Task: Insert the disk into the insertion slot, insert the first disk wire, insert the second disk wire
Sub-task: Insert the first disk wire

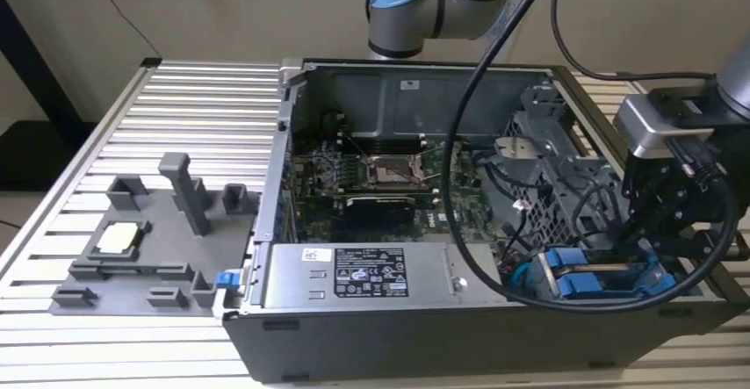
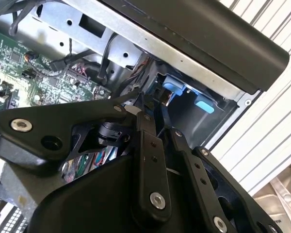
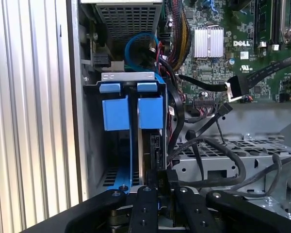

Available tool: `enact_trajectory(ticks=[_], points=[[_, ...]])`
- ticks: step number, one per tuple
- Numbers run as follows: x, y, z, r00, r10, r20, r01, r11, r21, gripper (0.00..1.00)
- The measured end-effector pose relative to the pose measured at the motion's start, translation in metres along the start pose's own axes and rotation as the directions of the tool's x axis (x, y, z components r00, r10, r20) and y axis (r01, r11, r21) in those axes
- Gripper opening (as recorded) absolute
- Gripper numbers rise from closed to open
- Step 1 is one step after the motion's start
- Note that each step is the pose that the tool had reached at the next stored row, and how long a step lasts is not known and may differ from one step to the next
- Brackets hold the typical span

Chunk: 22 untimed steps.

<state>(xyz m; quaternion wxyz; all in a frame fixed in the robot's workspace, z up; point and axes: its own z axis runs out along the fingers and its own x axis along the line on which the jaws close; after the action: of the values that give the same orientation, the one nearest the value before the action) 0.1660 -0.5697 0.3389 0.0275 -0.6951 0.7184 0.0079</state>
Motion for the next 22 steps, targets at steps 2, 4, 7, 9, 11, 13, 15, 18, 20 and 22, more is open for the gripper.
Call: enact_trajectory(ticks=[2,4,7,9,11,13,15,18,20,22], points=[[0.0,-0.0004,0.0006,1.0,0.0,-0.0005,0.0,1.0,-0.0001,0.19],[0.0001,-0.0006,0.0019,1.0,0.0,-0.0005,0.0,1.0,0.0,0.19],[0.0003,-0.001,0.0047,1.0,0.0,-0.0015,0.0,1.0,0.0002,0.19],[0.0003,-0.0011,0.0049,1.0,0.0,-0.0011,0.0,1.0,0.0001,0.19],[0.0003,-0.0012,0.0052,1.0,0.0,-0.0005,0.0,1.0,0.0,0.19],[0.0002,-0.0014,0.0057,1.0,0.0,0.0008,0.0,1.0,0.0002,0.2],[0.0003,-0.0015,0.0054,1.0,0.0,0.0004,0.0,1.0,0.0,0.2],[0.0,-0.0016,-0.0003,1.0,0.0,0.0,0.0,1.0,0.0,0.27],[-0.0003,-0.0017,-0.0059,1.0,0.0,-0.0005,0.0,1.0,0.0,0.27],[-0.0006,-0.0019,-0.0121,1.0,0.0,-0.0003,0.0,1.0,0.0,0.27]])
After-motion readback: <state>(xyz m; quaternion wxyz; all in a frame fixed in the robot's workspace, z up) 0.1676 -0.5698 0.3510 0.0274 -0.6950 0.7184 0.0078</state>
